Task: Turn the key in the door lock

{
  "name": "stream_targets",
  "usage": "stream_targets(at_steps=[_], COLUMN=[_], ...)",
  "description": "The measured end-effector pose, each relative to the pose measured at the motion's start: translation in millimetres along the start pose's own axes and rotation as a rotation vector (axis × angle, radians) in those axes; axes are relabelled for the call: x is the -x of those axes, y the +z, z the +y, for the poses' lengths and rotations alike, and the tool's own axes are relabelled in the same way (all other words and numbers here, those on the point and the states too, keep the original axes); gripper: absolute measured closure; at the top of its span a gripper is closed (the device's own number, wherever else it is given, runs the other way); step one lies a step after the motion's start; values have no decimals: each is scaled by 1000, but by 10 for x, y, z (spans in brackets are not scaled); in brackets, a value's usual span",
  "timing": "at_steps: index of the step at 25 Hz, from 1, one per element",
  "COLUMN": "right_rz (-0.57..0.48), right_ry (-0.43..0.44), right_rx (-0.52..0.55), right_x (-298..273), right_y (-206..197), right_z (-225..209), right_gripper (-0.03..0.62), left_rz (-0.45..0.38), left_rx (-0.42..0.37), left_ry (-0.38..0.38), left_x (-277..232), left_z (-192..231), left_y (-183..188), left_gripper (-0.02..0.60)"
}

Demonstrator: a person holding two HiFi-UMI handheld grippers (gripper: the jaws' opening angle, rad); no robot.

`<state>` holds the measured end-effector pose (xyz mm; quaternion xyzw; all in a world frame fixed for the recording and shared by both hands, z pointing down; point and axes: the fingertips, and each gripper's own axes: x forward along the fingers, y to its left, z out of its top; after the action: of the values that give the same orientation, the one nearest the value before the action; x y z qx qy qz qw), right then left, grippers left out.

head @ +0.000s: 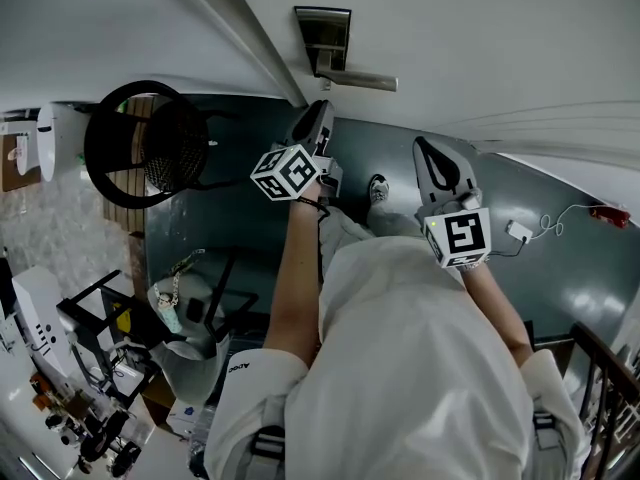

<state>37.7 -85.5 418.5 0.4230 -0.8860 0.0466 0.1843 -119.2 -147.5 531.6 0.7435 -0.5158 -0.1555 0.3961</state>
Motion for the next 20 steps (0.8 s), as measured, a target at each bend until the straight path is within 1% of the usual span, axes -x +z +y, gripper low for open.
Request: stream_targets(at_steps=[1, 2, 3, 6, 7, 8, 10, 12, 15, 18, 19, 20], right_rz=[-1, -3, -5, -9, -9, -9, -10, -9, -10, -9, -8, -8], right_ry=[1, 3, 5, 8, 7, 3, -5, -11, -23, -36, -40, -46], right_rx=[-1, -1, 1, 3, 2, 2, 1, 2, 0, -5, -7, -9], right_x=[1, 5, 11, 33, 39, 45, 63, 84, 110, 124, 127, 131], right_y=[1, 4, 9, 13, 8, 5, 4, 3, -3, -1, 1, 2], right_z=[14, 30, 49, 95, 99, 99, 104, 118, 132, 153, 161, 165], right_gripper=[602, 602, 602, 602, 602, 602, 602, 602, 602, 602, 602, 602], left_rz=[15, 28, 42, 75, 72, 66, 59, 70, 130, 178, 178, 172], left_rx=[-87, -179, -286, -644, -738, -816, -951, -1096, -1302, -1446, -1480, -1506], left_ry=[26, 54, 90, 207, 229, 241, 243, 247, 248, 258, 267, 272], left_x=[3, 6, 12, 38, 37, 27, -12, -57, -140, -196, -202, -205], left_z=[-14, -26, -38, -84, -120, -161, -226, -264, -276, -231, -218, -215], left_y=[16, 31, 46, 90, 111, 130, 131, 112, 54, 27, 37, 51], left_gripper=[543, 574, 574, 574, 574, 574, 574, 574, 574, 572, 570, 550])
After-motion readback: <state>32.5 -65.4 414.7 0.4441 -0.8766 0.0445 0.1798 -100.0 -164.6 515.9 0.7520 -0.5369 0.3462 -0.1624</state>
